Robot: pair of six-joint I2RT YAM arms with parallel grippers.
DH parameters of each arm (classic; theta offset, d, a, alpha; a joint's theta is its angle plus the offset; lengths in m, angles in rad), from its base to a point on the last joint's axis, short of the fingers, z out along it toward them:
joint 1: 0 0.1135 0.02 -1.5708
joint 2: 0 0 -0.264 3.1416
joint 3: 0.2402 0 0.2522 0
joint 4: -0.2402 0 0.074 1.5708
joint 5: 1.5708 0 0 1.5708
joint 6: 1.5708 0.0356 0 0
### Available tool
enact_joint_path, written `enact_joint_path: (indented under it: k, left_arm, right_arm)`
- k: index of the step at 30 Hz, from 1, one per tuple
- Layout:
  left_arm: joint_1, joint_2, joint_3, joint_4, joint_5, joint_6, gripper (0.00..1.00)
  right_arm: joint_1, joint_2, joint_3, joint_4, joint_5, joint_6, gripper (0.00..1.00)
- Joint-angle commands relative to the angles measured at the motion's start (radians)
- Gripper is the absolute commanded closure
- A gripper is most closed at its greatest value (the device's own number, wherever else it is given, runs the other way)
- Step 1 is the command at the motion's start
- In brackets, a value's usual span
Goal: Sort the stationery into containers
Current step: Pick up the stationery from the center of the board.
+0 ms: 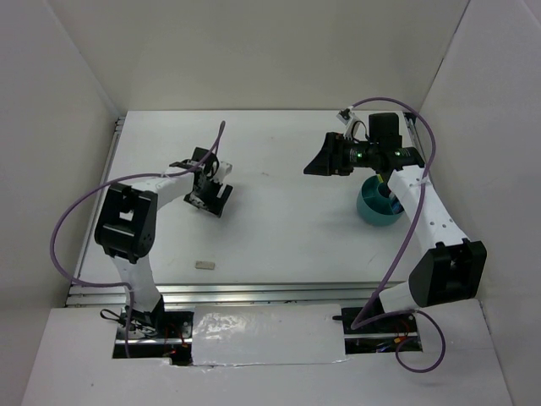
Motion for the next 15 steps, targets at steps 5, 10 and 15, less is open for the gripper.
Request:
enact_joint_path:
  k: [5,10,15]
  left_arm:
    - [0.004,0.067,0.061,0.066,0.016,0.017,0.19]
    - [0.003,0.097,0.084,0.066,0.043,0.02,0.34]
    - [0.004,0.091,0.082,0.065,0.053,0.02,0.59]
  right_arm:
    - [-0.006,-0.034,-0.004,-0.005,-0.001,-0.01,0.25]
    - [-0.006,-0.034,-0.006,-0.007,0.001,-0.015,0.25]
    - [-0.004,-0.038,-0.012,0.001,-0.001,-0.003,0.27]
